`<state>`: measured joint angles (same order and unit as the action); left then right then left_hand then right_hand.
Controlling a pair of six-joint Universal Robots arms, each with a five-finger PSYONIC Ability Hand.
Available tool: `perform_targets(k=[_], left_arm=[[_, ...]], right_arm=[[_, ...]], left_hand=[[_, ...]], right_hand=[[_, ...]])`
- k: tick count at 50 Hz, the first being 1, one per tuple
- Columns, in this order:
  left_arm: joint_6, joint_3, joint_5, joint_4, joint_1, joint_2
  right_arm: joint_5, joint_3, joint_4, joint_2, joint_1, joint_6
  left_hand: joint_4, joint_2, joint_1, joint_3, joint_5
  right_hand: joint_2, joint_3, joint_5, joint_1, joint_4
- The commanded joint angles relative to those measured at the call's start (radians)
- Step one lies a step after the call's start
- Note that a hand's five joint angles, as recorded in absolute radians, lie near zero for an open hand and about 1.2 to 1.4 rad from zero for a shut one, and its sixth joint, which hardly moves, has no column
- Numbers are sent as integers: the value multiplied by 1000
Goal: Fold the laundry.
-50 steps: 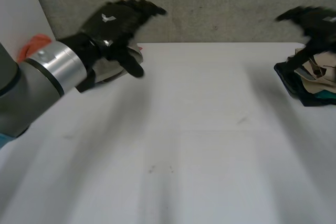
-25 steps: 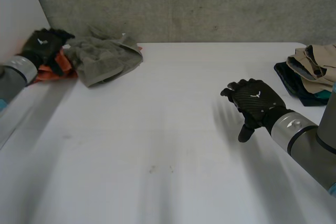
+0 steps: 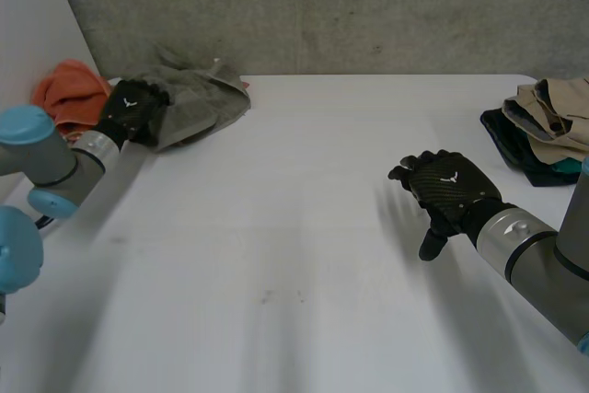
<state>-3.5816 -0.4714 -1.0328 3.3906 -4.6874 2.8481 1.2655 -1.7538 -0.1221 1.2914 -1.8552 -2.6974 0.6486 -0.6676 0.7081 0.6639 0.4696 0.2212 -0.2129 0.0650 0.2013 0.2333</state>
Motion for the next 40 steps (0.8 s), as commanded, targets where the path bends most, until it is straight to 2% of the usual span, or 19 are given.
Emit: perform_targets(k=[1, 3, 7, 8, 11, 14, 18, 19, 21, 22, 25, 26, 27, 30, 33, 37, 40], left_arm=[[-11, 11, -24, 30, 47, 14], [-17, -24, -45, 55, 64, -24], [-19, -231, -119, 131, 90, -234], [-11, -337, -137, 178, 102, -328], [3, -494, -148, 245, 125, -472], [69, -700, -147, 277, 205, -643], [231, -923, -141, 271, 303, -829], [307, -1005, -136, 271, 335, -890], [383, -1081, -132, 274, 369, -946], [459, -1146, -130, 277, 412, -981], [536, -1202, -122, 279, 472, -978], [573, -1220, -116, 282, 518, -963], [586, -1222, -110, 282, 541, -954], [587, -1216, -98, 283, 619, -941], [586, -1201, -105, 279, 618, -944], [575, -1181, -107, 274, 544, -983], [558, -1178, -107, 274, 455, -1032]], right_arm=[[0, 0, -2, -1, 4, 7], [2, 0, -2, -1, 4, 8], [-1, 5, -4, 0, 2, 8], [0, 10, -4, 2, 4, 8], [2, 19, -2, 8, 4, 8], [3, 33, -2, 14, 5, 8], [8, 54, -1, 19, 5, 8], [8, 60, -1, 23, 5, 8], [8, 65, -1, 26, 5, 8], [8, 72, -1, 28, 5, 8], [8, 83, -2, 28, 4, 8], [8, 92, -2, 28, 2, 8], [8, 99, -2, 26, 2, 8], [8, 112, -2, 23, 1, 8], [8, 117, -4, 17, 1, 8], [5, 122, -4, 16, -6, 10], [-3, 123, -2, 16, -7, 8]], left_hand=[[748, -729, 688, 732, 752], [748, -729, 688, 732, 752], [748, -729, 688, 732, 752], [748, -729, 688, 732, 752], [748, -729, 688, 732, 752], [748, -729, 688, 732, 752], [748, -729, 688, 732, 752], [748, -729, 688, 732, 752], [748, -729, 688, 732, 752], [748, -729, 688, 732, 752], [748, -729, 688, 732, 752], [472, -453, 412, 457, 476], [298, -279, 238, 282, 302], [-37, 56, -97, -53, -33], [-474, 493, -534, -489, -470], [-461, 481, -521, -477, -457], [-453, 472, -512, -468, -448]], right_hand=[[-47, 38, -65, -27, -59], [-47, 38, -65, -27, -59], [-47, 38, -65, -27, -59], [-47, 38, -65, -27, -59], [-47, 38, -65, -27, -59], [-47, 38, -65, -27, -59], [-47, 38, -65, -27, -59], [-47, 38, -65, -27, -59], [-47, 38, -65, -27, -59], [-47, 38, -65, -27, -59], [-47, 38, -65, -27, -59], [-47, 38, -65, -27, -59], [-47, 38, -65, -27, -59], [-47, 38, -65, -27, -59], [-47, 38, -65, -27, -59], [-47, 38, -65, -27, -59], [-47, 38, -65, -27, -59]])
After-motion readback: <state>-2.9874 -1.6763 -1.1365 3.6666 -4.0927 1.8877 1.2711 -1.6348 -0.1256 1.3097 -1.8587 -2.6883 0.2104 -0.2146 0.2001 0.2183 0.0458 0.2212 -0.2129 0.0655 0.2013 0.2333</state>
